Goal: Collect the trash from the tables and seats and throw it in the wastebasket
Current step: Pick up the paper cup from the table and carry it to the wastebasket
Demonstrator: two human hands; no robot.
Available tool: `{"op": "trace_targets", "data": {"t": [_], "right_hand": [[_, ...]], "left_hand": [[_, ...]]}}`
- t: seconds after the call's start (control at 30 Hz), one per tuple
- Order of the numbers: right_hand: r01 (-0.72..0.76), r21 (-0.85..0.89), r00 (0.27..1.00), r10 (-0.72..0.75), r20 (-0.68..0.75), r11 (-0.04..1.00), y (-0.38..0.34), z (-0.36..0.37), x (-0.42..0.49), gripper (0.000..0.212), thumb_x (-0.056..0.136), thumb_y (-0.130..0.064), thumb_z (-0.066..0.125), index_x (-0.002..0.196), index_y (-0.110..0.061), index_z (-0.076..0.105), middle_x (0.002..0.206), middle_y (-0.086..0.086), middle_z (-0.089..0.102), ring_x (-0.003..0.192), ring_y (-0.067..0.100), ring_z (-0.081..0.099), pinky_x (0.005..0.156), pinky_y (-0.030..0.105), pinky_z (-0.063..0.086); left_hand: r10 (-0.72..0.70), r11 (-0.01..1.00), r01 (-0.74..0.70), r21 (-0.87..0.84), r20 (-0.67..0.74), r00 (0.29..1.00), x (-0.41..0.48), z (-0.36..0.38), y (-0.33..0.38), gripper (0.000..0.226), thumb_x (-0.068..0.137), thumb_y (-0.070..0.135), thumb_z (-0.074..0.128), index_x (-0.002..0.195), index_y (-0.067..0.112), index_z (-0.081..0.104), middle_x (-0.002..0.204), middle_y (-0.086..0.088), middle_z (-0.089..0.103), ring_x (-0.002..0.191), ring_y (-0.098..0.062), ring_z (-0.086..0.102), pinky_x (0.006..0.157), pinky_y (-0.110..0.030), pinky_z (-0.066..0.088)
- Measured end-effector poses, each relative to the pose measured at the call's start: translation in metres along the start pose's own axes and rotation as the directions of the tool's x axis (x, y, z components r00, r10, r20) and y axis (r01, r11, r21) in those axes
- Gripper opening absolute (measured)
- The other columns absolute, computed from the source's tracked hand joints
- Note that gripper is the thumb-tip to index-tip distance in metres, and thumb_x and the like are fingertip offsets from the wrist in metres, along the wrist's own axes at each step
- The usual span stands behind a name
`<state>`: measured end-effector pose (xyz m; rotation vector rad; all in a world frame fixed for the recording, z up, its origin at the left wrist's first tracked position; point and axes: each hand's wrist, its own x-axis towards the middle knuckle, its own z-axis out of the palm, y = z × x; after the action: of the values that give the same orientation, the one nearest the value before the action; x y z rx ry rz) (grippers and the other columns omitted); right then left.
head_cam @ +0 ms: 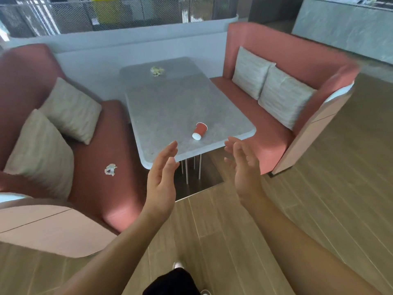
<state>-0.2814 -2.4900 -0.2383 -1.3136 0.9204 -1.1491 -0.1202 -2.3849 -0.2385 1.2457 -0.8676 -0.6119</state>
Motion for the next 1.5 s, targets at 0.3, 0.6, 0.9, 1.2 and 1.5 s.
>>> {"op": "trace_targets", "data": {"t": [0.3, 0.6, 0.9, 1.2, 1.5], "right_hand": [[-0.046, -0.042, 0.999, 0.045, -0.029, 0.998, 0.046, 0.007, 0.13, 0.044, 0.082, -0.088, 0.053, 0.113, -0.061, 0.068, 0.124, -0.023, 0.071, 0.124, 0.003, 0.064, 0.109, 0.04, 0.053], [-0.198, -0.029, 0.978, 0.195, -0.075, 0.98, 0.093, 0.03, 0.278, 0.042, 0.08, -0.077, 0.058, 0.11, -0.051, 0.071, 0.125, -0.013, 0.07, 0.118, 0.003, 0.067, 0.1, 0.031, 0.055], [-0.392, 0.002, 0.916, 0.391, -0.094, 0.92, 0.15, 0.035, 0.362, 0.036, 0.094, -0.061, 0.055, 0.119, -0.037, 0.065, 0.125, -0.005, 0.067, 0.12, 0.006, 0.065, 0.106, 0.031, 0.053], [-0.677, 0.019, 0.734, 0.677, -0.048, 0.736, 0.25, 0.049, 0.43, 0.023, 0.107, -0.049, 0.053, 0.124, -0.033, 0.054, 0.141, 0.003, 0.059, 0.127, 0.02, 0.06, 0.101, 0.039, 0.051], [-0.856, -0.108, 0.504, 0.863, 0.046, 0.506, 0.309, 0.058, 0.466, 0.066, 0.103, -0.044, 0.063, 0.157, -0.023, 0.033, 0.148, 0.012, 0.052, 0.125, 0.03, 0.059, 0.104, 0.046, 0.05]], "left_hand": [[-0.062, 0.998, 0.062, 0.008, 0.003, 0.998, 0.121, 0.037, -0.061, 0.049, 0.1, 0.049, 0.045, 0.142, 0.029, 0.059, 0.144, 0.019, 0.062, 0.141, -0.007, 0.054, 0.117, -0.048, 0.047], [-0.175, 0.978, 0.174, 0.115, 0.002, 0.985, 0.277, 0.054, -0.146, 0.055, 0.098, 0.055, 0.046, 0.147, 0.031, 0.057, 0.144, 0.023, 0.061, 0.139, -0.004, 0.054, 0.119, -0.05, 0.044], [-0.342, 0.912, 0.341, 0.229, -0.037, 0.939, 0.354, 0.071, -0.216, 0.037, 0.114, 0.024, 0.043, 0.149, 0.025, 0.055, 0.15, 0.01, 0.058, 0.14, -0.007, 0.053, 0.121, -0.045, 0.042], [-0.505, 0.807, 0.512, 0.292, -0.107, 0.857, 0.397, 0.1, -0.288, 0.043, 0.113, 0.023, 0.045, 0.155, 0.014, 0.047, 0.157, 0.0, 0.051, 0.136, -0.004, 0.049, 0.095, 0.002, 0.039], [-0.712, 0.623, 0.707, 0.335, -0.13, 0.69, 0.416, 0.103, -0.354, 0.049, 0.114, 0.035, 0.042, 0.161, 0.022, 0.037, 0.16, 0.0, 0.046, 0.134, -0.003, 0.044, 0.104, -0.01, 0.036]]}}
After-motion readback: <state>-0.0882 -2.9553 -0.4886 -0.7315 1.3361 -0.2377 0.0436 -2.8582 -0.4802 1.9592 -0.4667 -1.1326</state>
